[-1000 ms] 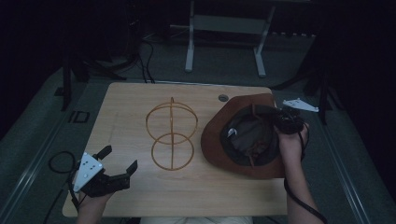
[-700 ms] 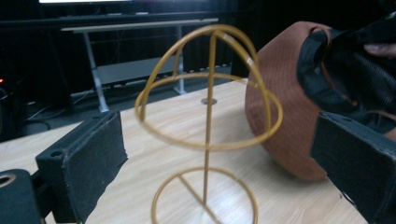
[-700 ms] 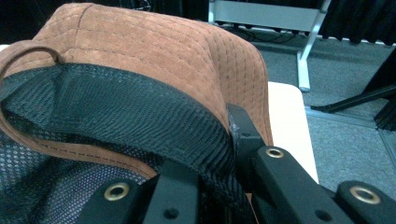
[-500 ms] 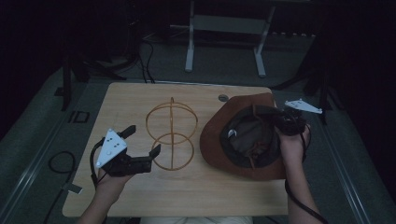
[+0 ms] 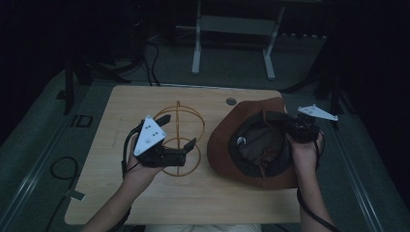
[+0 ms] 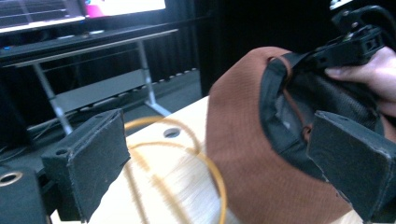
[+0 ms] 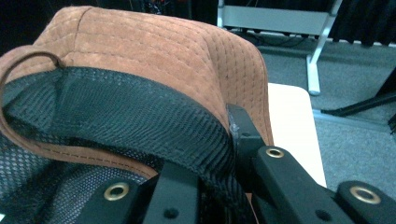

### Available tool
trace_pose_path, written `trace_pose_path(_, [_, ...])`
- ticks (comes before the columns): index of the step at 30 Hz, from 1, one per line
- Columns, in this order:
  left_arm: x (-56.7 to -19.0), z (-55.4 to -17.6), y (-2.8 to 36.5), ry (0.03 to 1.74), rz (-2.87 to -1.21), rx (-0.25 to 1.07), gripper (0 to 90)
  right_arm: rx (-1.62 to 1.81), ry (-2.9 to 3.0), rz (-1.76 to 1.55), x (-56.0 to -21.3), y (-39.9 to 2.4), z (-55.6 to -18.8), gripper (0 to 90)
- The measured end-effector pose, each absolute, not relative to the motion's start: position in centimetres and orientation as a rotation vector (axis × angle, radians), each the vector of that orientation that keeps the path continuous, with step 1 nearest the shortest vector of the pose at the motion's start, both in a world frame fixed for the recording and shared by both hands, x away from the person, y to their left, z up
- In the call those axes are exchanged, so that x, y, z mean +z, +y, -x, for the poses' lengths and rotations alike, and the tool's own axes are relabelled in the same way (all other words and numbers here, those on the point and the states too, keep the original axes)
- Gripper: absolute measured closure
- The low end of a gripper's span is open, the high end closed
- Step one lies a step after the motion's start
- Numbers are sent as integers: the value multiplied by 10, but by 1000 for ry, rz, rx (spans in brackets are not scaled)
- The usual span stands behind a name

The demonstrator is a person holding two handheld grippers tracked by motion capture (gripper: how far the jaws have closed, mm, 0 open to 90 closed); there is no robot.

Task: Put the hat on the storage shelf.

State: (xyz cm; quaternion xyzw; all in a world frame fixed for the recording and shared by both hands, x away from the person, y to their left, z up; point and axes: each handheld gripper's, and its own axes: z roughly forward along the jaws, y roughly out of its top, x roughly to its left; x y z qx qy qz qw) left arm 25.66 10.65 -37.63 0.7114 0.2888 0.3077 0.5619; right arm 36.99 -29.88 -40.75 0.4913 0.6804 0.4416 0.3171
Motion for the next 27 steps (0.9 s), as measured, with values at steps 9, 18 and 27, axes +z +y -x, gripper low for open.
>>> trace_pose_path(9, [-380,-280,58,651,-1739,653,62,1183,1784,-1269,-403,-301,-361,838])
trace_pose_path(18, [-383,-304,10,645,-1852,634,64,1200,1791,-1269,-405,-302,-356,838])
trace_pose_path(27, [-392,-326,-22,645,-1899,610,64,1205,1779,-1260,-402,-306,-349,837])
